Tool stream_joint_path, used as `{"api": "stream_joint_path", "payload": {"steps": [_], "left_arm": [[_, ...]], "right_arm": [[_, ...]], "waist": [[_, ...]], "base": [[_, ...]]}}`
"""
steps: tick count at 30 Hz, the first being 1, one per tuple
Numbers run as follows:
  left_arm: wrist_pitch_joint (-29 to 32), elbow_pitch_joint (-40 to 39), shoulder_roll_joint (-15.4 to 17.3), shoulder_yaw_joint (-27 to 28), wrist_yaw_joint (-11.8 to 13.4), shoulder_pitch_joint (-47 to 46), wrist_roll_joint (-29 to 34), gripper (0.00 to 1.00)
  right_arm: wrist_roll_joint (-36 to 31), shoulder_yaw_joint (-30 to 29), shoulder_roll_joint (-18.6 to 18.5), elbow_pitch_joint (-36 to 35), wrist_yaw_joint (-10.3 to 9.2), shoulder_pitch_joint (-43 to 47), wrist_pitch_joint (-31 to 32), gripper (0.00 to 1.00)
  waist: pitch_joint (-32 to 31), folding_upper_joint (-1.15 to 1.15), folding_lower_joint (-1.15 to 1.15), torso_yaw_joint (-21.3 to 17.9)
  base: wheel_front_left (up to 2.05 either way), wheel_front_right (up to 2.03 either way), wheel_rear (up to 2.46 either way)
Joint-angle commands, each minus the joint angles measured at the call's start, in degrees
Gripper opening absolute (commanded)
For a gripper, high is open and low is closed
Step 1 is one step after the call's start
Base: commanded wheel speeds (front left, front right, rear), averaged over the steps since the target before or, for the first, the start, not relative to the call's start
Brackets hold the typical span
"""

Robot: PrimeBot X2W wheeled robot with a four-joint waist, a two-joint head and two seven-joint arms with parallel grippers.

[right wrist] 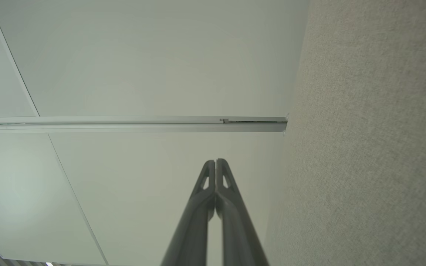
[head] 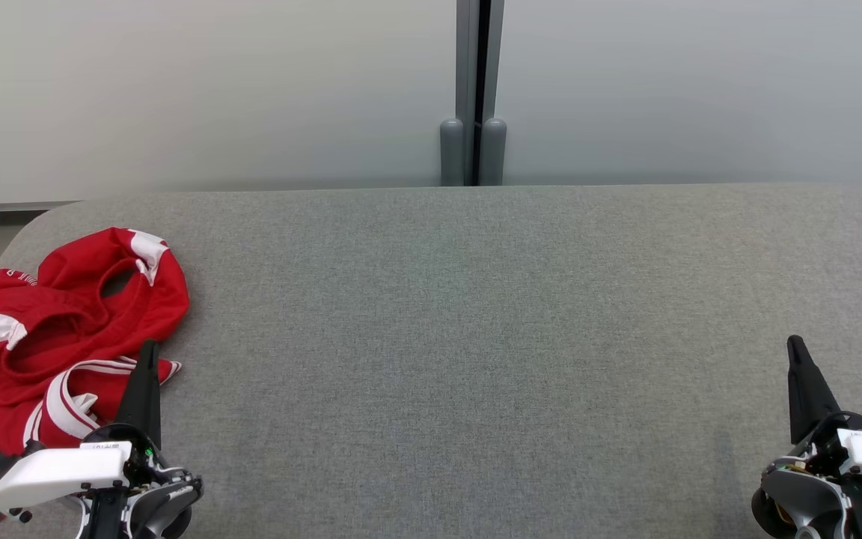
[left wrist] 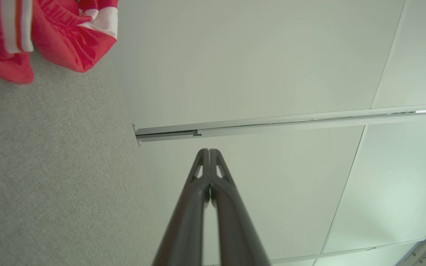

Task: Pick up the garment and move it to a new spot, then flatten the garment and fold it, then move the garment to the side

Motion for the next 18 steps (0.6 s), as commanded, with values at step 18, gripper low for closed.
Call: {"api": "stream_joint_path", "payload": {"steps": [18], "left_arm": [[0.07,0.05,0.18,0.11,-0.25,-0.99,0.06,0.0]], "right_arm": [[-0.3,0.02,-0.07,0.04,0.0,-0.62,0.09,0.0]], "waist": [[0.0,0.0,0.0,0.0]], "base": [[0.0,0.0,0.0]]}}
